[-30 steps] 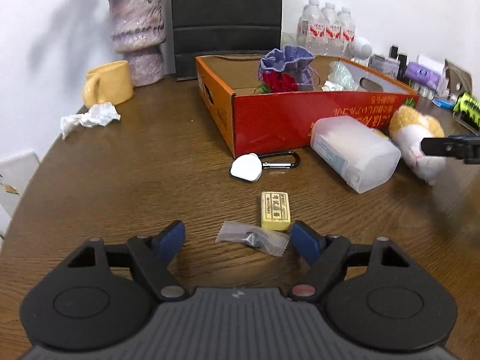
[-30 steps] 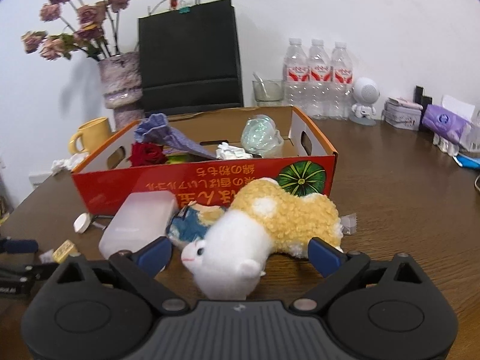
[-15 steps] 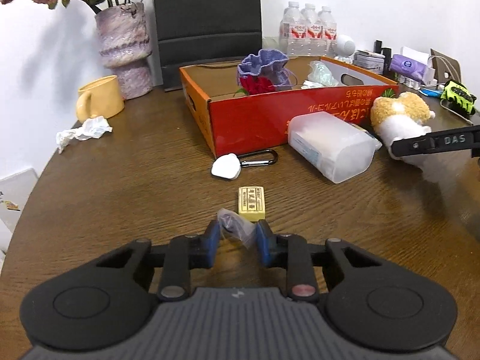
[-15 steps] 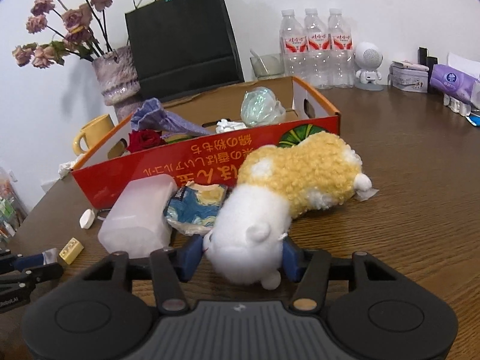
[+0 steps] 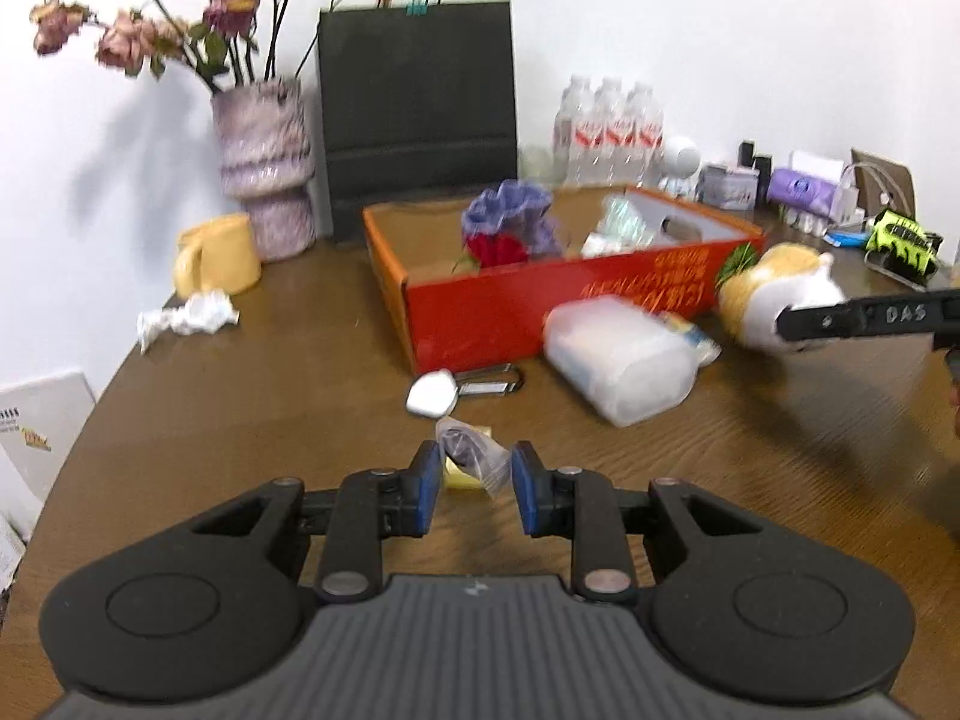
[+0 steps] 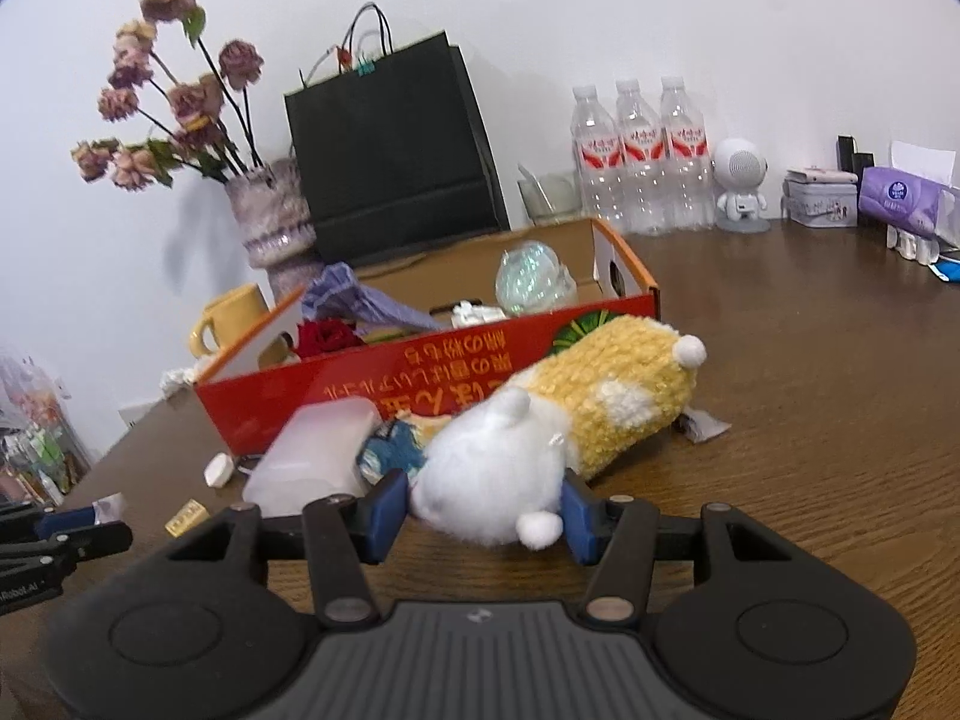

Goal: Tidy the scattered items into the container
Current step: 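Carry wrapper and plush toy into the box and open both tools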

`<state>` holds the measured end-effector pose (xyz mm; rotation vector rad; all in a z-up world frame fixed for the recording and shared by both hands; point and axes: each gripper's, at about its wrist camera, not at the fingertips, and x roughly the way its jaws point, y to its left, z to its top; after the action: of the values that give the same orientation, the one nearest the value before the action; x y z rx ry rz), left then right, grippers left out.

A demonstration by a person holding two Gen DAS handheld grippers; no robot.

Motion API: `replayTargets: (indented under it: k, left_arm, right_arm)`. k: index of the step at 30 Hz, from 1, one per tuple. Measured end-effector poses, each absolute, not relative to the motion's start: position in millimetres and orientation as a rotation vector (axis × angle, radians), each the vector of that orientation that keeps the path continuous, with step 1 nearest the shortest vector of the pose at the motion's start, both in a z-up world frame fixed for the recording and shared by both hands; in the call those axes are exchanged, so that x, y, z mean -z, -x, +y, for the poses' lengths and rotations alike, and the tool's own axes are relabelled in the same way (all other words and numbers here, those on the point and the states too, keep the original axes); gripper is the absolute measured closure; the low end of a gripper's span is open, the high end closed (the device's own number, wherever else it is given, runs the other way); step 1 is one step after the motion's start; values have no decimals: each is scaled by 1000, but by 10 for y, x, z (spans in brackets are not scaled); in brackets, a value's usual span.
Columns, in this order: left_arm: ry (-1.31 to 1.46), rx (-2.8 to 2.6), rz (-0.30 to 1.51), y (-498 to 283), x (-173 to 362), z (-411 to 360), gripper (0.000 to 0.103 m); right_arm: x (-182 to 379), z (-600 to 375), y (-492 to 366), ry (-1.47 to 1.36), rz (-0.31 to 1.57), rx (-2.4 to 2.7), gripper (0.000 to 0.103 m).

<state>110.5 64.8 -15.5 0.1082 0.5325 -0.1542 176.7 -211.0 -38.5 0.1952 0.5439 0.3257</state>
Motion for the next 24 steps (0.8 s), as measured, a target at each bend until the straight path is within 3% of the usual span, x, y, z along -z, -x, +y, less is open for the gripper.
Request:
replayTargets:
  k: [7,11,15,18,20,22,24]
  left_arm:
    - [-111,190,520,-1137,109,479,77]
    - [-104,196,531,-1162,163,436,77]
    - [-88,190,538,-1169,195,435,77]
    - [-74,186,538,-1167,208,442,76]
    - [-68,184,539,-1167,216,453,76]
    - [-65,182,542,-1169,221,459,76]
    - [-61,179,540,-1163,213,461,76]
  right_arm:
    - [409,-2156,-1789,-196,547,-333,50]
    - [464,-2163,-1870,-170,595,-313,42]
    - [505,-2165,-2019,-155,651,-306,25]
    - [547,-2165,-2155,-161,697,-289,23]
    - [591,-2187,-2202,-184,711,-289,24]
    - [601,-2212,-2203,-204,697,-288,41]
    - [596,-2248,-2182,-227,691,-290,43]
